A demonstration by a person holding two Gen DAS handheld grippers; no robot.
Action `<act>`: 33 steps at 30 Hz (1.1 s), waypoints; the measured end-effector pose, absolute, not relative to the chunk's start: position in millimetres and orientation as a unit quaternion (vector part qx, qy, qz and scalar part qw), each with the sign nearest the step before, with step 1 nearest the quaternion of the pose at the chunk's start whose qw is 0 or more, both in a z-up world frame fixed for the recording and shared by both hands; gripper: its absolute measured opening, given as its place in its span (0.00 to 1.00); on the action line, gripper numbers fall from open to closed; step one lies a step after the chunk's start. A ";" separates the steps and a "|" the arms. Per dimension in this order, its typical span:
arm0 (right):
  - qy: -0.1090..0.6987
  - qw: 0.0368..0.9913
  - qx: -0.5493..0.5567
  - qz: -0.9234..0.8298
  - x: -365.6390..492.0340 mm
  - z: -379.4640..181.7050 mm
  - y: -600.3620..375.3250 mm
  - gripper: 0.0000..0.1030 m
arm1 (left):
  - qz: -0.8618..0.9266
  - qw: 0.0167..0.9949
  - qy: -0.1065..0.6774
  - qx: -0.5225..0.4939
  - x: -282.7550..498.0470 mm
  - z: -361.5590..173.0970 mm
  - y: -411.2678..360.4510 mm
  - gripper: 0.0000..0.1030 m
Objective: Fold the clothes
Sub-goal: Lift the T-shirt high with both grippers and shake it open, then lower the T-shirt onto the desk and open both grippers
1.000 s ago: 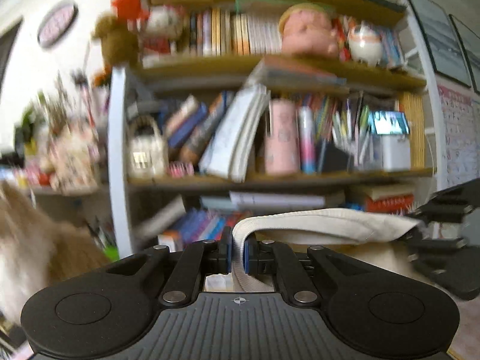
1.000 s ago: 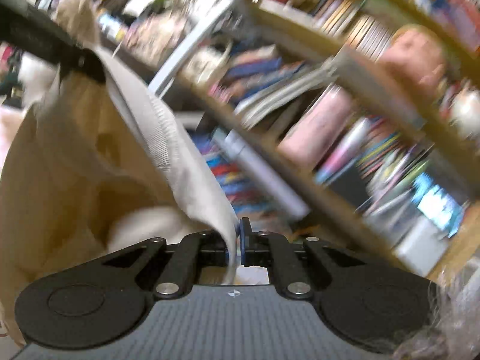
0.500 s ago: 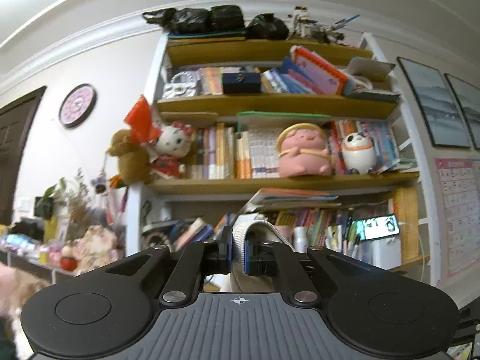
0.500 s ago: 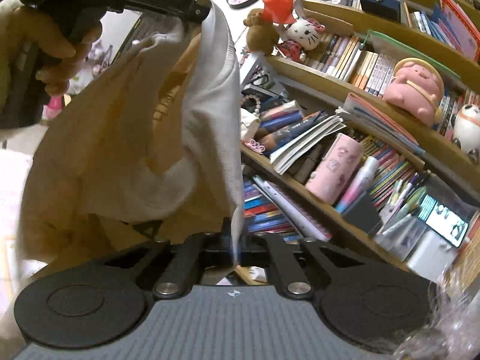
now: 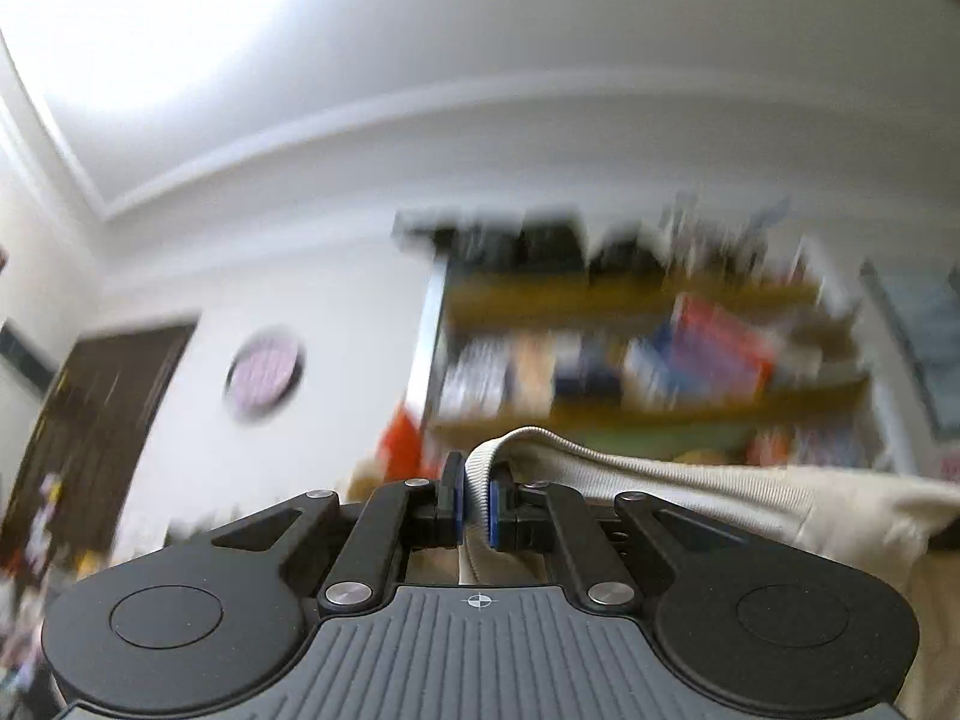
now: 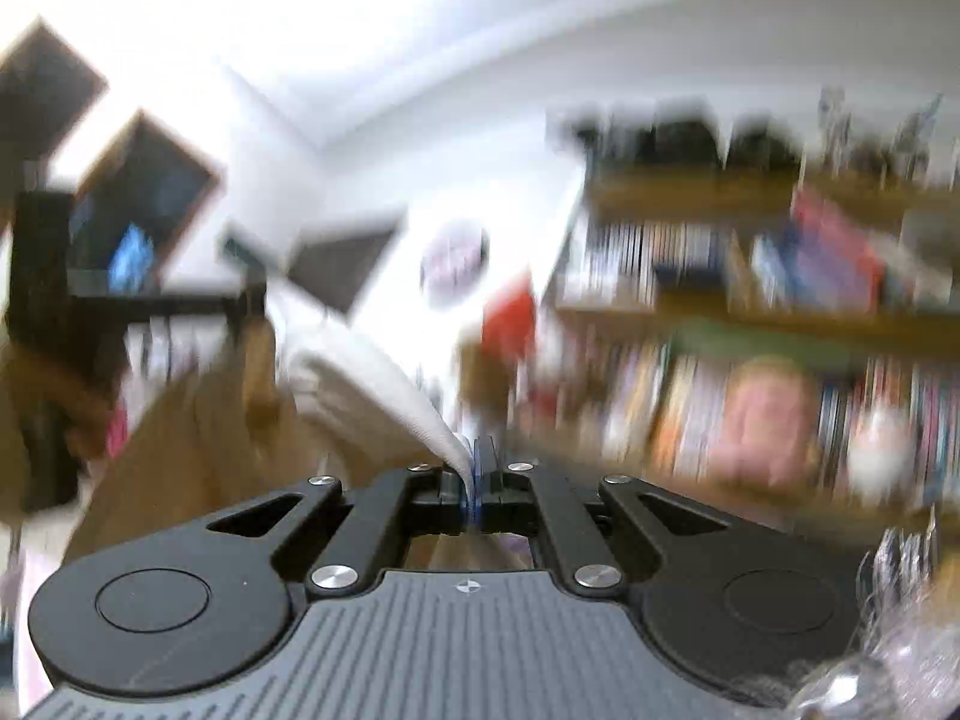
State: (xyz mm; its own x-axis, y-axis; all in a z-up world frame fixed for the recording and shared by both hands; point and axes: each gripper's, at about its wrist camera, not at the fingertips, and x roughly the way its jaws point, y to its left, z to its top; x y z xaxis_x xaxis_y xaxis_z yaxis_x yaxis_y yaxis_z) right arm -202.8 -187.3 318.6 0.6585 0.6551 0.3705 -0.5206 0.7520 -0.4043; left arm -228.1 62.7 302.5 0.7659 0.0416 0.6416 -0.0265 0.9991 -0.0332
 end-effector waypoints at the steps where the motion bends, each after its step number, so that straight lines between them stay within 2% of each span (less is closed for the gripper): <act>1: -0.282 0.893 -0.120 0.329 -212.6 329.7 -194.5 0.02 | 0.008 0.931 -0.365 -0.010 -232.9 311.0 60.0 0.06; 4: -0.352 0.876 -0.086 0.317 -235.3 355.3 -216.6 0.02 | -0.036 0.910 -0.413 -0.008 -233.4 332.7 48.3 0.06; 6: -0.383 0.870 -0.068 0.304 -245.1 366.9 -230.2 0.02 | -0.066 0.908 -0.413 -0.008 -219.0 338.6 39.2 0.07; 8: -0.383 0.878 -0.061 0.282 -242.9 369.6 -239.8 0.02 | -0.094 0.922 -0.375 -0.010 -188.0 336.6 27.6 0.07; 10: -0.335 0.903 -0.054 0.265 -224.1 364.5 -246.5 0.02 | -0.112 0.950 -0.291 -0.003 -146.1 304.8 17.6 0.07; 13: -0.215 0.948 -0.052 0.231 -174.8 338.1 -251.7 0.02 | -0.131 0.983 -0.131 0.012 -76.2 237.5 3.5 0.07; 15: -0.098 0.973 -0.059 0.198 -126.2 300.1 -251.4 0.02 | -0.142 0.989 -0.022 0.022 -29.7 192.6 -5.9 0.07; 19: 0.138 0.978 -0.063 0.146 -28.6 183.9 -251.2 0.02 | -0.158 0.967 0.196 0.041 63.4 102.8 -24.7 0.10; 20: 0.179 0.972 -0.075 0.132 -11.2 156.5 -249.9 0.02 | -0.162 0.957 0.235 0.045 78.5 85.5 -27.6 0.15; 22: 0.240 0.960 -0.089 0.110 17.0 114.3 -246.7 0.02 | -0.176 0.945 0.269 0.054 83.4 66.3 -28.1 0.15; 23: 0.262 0.955 -0.094 0.101 29.0 98.0 -245.5 0.02 | -0.184 0.939 0.286 0.058 85.8 56.7 -28.3 0.19; 24: 0.274 0.952 -0.098 0.091 39.7 85.3 -246.5 0.02 | -0.191 0.932 0.303 0.063 88.3 47.1 -28.6 0.31; 25: 0.286 0.950 -0.101 0.081 49.9 74.9 -247.6 0.02 | -0.198 0.927 0.312 0.065 87.8 42.8 -27.1 0.38; 27: 0.301 0.946 -0.105 0.064 68.3 66.5 -250.9 0.02 | -0.212 0.927 0.303 0.064 78.3 49.5 -18.0 0.62; 29: 0.311 0.943 -0.108 0.053 85.4 63.6 -255.2 0.02 | -0.225 0.927 0.293 0.069 69.9 49.9 -7.1 0.65; 33: 0.315 0.941 -0.119 0.034 114.2 60.0 -258.1 0.02 | -0.224 0.923 0.298 0.094 58.6 39.2 6.8 0.66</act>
